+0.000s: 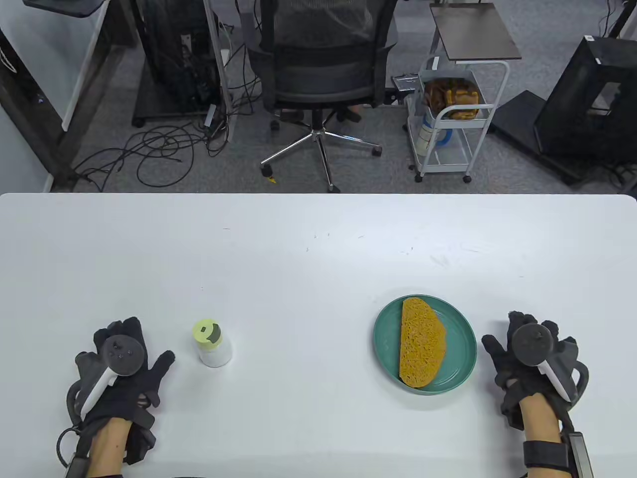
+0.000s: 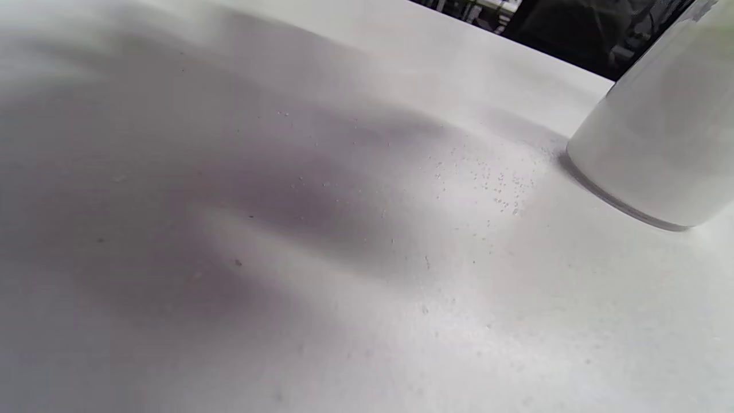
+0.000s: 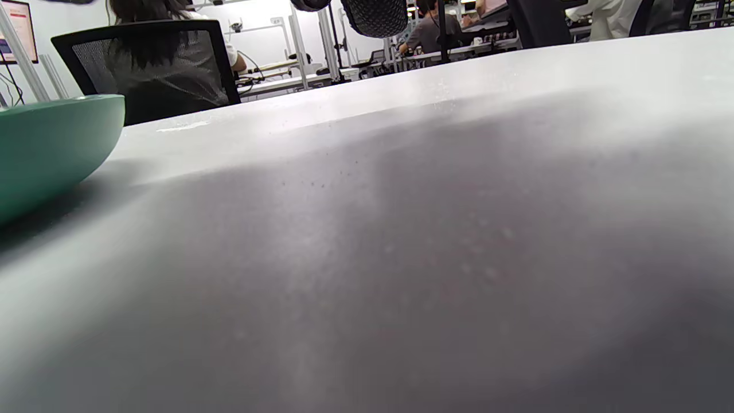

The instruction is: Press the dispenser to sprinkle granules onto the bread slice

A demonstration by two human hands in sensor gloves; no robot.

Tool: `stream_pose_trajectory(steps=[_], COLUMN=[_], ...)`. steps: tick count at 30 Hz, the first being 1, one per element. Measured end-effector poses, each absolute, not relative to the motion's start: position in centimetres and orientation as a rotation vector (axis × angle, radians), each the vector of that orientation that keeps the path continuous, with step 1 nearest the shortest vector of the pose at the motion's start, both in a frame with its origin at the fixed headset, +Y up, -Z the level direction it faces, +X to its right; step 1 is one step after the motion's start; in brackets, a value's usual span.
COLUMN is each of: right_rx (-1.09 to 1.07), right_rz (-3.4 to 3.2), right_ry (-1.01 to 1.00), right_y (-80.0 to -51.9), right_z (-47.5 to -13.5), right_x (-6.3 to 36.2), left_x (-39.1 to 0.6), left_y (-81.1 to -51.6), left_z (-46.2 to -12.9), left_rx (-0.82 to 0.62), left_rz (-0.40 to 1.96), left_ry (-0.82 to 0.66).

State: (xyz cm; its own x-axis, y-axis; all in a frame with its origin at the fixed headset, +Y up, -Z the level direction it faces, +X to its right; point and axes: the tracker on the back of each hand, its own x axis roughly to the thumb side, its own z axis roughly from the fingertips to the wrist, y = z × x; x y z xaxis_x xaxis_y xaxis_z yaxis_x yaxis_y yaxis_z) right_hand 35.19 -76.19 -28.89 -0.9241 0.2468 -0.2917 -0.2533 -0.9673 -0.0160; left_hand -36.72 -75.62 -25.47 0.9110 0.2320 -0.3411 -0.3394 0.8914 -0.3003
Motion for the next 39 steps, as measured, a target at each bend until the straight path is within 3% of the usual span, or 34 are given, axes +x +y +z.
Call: stream_pose_trajectory(steps=[20, 28, 32, 39], right_rx=[-0.351, -0.494, -0.467, -0.499], right_rz=[2.858, 3.021, 3.06, 2.751], right_ry=[0.048, 0.026, 0.012, 0.022], right_y=[-75.6, -76.0, -76.5, -76.2], right_z=[-28.8, -29.6, -30.2, -30.5], right_x=[31.3, 29.0, 28.5, 28.1], left_x=[-36.0, -35.8, -35.7, -35.3], left_y=[-75.4, -75.7, -75.7, -75.6], left_z=[-25.5, -25.5, -25.6, -25.6], left_rx=[-0.359, -0.384, -0.396, -0.415], left_rz=[0.345, 0.395, 0.407, 0.432], left_ry=[0.253, 0.226, 0.215, 0.179])
